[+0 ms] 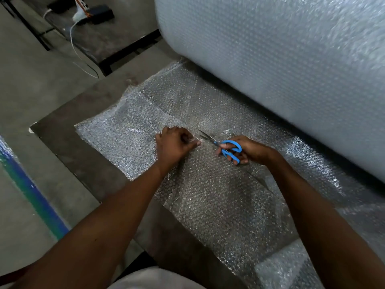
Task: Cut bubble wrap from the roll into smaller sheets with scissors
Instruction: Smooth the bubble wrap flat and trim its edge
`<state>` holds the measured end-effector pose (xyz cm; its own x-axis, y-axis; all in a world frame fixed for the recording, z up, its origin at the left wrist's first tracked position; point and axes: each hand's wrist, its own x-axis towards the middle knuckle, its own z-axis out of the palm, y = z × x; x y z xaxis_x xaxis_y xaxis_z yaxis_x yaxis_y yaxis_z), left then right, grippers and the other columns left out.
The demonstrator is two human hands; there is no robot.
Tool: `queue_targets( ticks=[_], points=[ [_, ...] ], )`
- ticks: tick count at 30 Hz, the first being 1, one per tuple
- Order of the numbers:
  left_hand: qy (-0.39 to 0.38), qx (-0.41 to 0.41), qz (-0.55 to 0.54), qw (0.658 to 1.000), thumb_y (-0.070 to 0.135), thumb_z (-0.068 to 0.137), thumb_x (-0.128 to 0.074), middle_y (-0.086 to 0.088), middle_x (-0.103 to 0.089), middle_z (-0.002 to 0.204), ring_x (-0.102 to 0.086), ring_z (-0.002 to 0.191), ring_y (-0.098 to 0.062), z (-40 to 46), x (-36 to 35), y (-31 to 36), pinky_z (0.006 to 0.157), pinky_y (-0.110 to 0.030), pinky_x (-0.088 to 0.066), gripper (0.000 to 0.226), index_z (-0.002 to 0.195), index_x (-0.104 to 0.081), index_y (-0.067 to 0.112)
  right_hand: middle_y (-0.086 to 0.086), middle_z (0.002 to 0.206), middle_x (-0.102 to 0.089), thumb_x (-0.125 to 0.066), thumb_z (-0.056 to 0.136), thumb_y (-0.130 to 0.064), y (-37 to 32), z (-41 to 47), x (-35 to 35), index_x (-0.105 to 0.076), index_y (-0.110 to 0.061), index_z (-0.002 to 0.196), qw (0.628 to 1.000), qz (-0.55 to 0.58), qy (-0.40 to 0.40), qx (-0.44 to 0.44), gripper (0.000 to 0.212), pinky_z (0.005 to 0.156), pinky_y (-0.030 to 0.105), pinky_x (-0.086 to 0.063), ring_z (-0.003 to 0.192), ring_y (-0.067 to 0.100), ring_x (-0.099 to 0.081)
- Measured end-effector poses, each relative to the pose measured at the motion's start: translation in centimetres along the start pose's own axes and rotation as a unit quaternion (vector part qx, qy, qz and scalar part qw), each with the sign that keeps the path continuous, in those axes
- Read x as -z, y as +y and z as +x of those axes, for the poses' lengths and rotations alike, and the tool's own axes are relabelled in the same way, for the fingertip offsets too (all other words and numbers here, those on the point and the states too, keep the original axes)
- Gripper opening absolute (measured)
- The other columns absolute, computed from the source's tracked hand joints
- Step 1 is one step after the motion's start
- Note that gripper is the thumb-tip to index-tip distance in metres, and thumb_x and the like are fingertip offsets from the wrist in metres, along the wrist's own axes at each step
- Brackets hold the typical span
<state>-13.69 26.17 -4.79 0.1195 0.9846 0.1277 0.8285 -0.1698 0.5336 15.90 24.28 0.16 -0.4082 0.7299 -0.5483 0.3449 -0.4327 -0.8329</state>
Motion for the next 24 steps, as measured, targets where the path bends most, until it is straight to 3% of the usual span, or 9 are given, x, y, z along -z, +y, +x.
queue_targets(
  ticks=[5,13,17,24],
  points=[
    [-0.005,0.009,-0.052,0.999,0.069,0.088,-0.070,0.026,-0.069,0.083,-0.061,0.099,-0.013,0.5,-0.5,-0.4,0.091,-0.043,-0.037,0.030,0.099,-0.073,0.041,0.016,0.082,-0.064,-0.069,0.096,-0.057,-0.4,0.9,-0.3,-0.075,-0.002,0.119,0.999,0.003,-0.045,-0.026,0.060,0.039,0.024,-0.028,0.053,0.021,-0.047],
    [0.011,0.006,-0.100,0.995,0.064,0.087,-0.072,0.024,-0.069,0.078,-0.064,0.093,-0.012,0.2,-0.6,-0.9,0.096,-0.043,-0.038,0.027,0.096,-0.074,0.039,0.015,0.082,-0.065,-0.065,0.101,-0.049,-1.8,3.1,-1.1,-0.072,0.000,0.125,0.998,0.032,-0.046,-0.040,0.055,0.034,0.020,-0.034,0.053,0.017,-0.060],
    [0.021,0.002,-0.149,0.989,0.059,0.087,-0.077,0.024,-0.069,0.074,-0.069,0.081,-0.007,0.1,-0.8,-1.2,0.096,-0.052,-0.052,0.022,0.095,-0.074,0.039,0.015,0.084,-0.067,-0.068,0.097,-0.053,-2.7,4.6,-1.8,-0.072,-0.002,0.126,0.998,0.020,-0.057,-0.035,0.059,0.036,0.021,-0.036,0.058,0.020,-0.062],
    [0.031,0.013,-0.159,0.987,0.067,0.087,-0.075,0.021,-0.072,0.078,-0.069,0.083,-0.007,-0.1,-0.7,-1.3,0.104,-0.045,-0.037,0.032,0.092,-0.074,0.035,0.023,0.089,-0.067,-0.068,0.101,-0.049,-3.4,6.0,-3.2,-0.071,0.001,0.124,0.997,0.048,-0.051,-0.018,0.055,0.037,0.022,-0.039,0.057,0.023,-0.064]
  ],
)
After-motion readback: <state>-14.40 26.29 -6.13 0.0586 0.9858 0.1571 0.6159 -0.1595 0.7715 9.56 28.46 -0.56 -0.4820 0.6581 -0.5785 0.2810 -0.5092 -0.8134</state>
